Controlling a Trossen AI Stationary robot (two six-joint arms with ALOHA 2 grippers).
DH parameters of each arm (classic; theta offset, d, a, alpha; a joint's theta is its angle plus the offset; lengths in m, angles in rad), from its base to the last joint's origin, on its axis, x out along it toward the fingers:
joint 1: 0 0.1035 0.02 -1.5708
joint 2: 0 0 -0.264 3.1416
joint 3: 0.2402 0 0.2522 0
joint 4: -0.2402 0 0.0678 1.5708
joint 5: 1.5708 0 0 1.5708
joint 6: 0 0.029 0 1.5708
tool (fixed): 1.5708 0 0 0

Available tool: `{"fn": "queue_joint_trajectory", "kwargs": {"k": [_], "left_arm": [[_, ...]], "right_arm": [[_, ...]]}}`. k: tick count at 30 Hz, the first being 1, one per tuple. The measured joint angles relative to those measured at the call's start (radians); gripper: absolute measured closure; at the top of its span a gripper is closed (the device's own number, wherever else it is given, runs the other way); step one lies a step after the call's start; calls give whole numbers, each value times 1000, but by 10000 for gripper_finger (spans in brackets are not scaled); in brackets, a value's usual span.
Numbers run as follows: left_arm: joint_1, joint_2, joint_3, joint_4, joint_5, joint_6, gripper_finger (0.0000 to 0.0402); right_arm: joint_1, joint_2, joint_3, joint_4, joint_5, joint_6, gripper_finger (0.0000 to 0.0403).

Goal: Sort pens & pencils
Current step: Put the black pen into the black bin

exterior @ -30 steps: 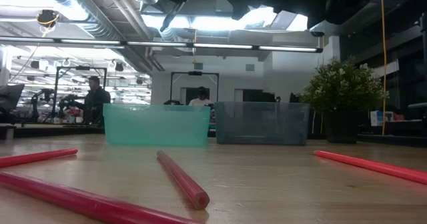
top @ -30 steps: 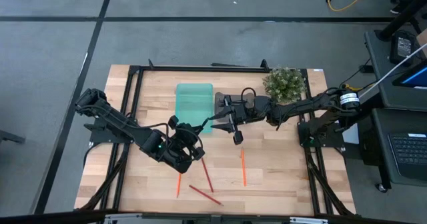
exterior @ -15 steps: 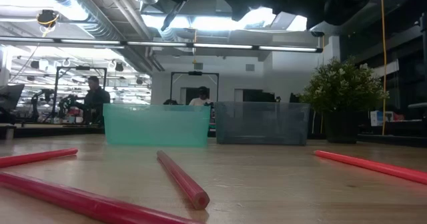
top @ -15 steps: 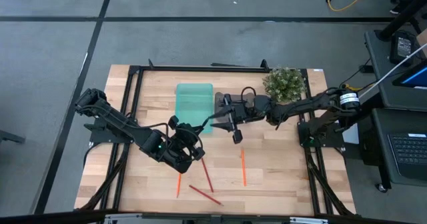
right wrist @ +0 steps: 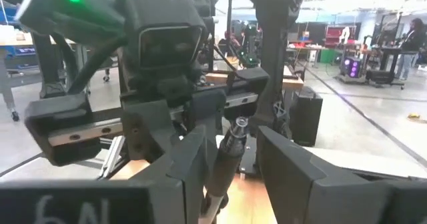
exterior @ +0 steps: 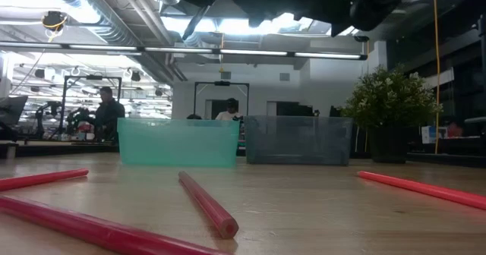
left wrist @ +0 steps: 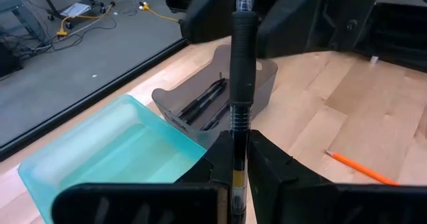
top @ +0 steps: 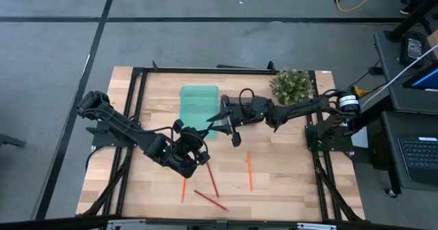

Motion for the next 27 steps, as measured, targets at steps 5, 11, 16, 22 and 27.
{"fn": "queue_joint_trajectory", "kwargs": {"k": [5,11,16,22,27], "left_arm": [[0,0,-4,4,1,0,381],[0,0,-4,5,1,0,381],[0,0,-4,5,1,0,381],[0,0,-4,3,-2,4,381],[0,0,-4,2,-1,7,381]], "right_arm": [[3,5,7,-13,0,0,268],[3,6,7,-32,0,0,271],[3,6,7,-47,0,0,298],[3,6,7,-51,-4,-1,340],[3,6,7,-53,-19,0,354]]}}
